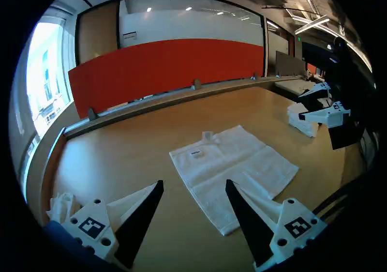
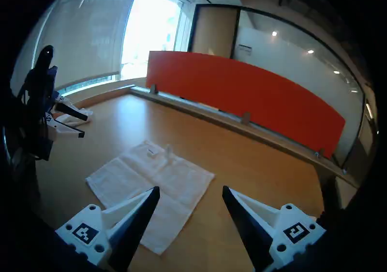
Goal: Fold towel
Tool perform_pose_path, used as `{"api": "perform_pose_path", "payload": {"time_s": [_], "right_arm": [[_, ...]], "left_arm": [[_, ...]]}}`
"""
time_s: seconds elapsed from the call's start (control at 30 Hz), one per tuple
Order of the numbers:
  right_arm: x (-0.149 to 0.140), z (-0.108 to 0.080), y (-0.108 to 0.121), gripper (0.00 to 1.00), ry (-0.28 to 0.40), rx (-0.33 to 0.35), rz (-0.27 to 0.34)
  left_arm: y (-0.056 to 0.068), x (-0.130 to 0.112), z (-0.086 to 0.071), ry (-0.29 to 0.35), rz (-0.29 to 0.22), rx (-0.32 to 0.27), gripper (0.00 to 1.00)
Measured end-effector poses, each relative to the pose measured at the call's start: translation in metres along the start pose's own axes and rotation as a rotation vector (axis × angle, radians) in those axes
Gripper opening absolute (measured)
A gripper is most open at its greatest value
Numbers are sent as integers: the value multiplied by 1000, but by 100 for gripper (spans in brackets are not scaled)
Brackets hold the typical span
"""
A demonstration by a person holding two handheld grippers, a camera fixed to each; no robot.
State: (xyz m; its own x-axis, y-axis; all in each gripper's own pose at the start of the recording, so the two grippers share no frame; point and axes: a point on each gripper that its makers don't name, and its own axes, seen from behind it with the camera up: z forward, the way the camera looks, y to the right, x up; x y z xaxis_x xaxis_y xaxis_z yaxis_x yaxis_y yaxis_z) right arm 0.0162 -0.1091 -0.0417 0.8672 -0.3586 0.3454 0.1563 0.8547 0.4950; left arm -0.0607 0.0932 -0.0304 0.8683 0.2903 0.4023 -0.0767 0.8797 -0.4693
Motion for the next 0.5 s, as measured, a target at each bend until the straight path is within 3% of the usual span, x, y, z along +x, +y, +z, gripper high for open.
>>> {"api": "perform_pose_path", "payload": {"time_s": [0.5], "right_arm": [[-54, 12, -19, 100, -80, 31, -3]], "left_arm": [[16, -55, 12, -94, 28, -44, 95]]}}
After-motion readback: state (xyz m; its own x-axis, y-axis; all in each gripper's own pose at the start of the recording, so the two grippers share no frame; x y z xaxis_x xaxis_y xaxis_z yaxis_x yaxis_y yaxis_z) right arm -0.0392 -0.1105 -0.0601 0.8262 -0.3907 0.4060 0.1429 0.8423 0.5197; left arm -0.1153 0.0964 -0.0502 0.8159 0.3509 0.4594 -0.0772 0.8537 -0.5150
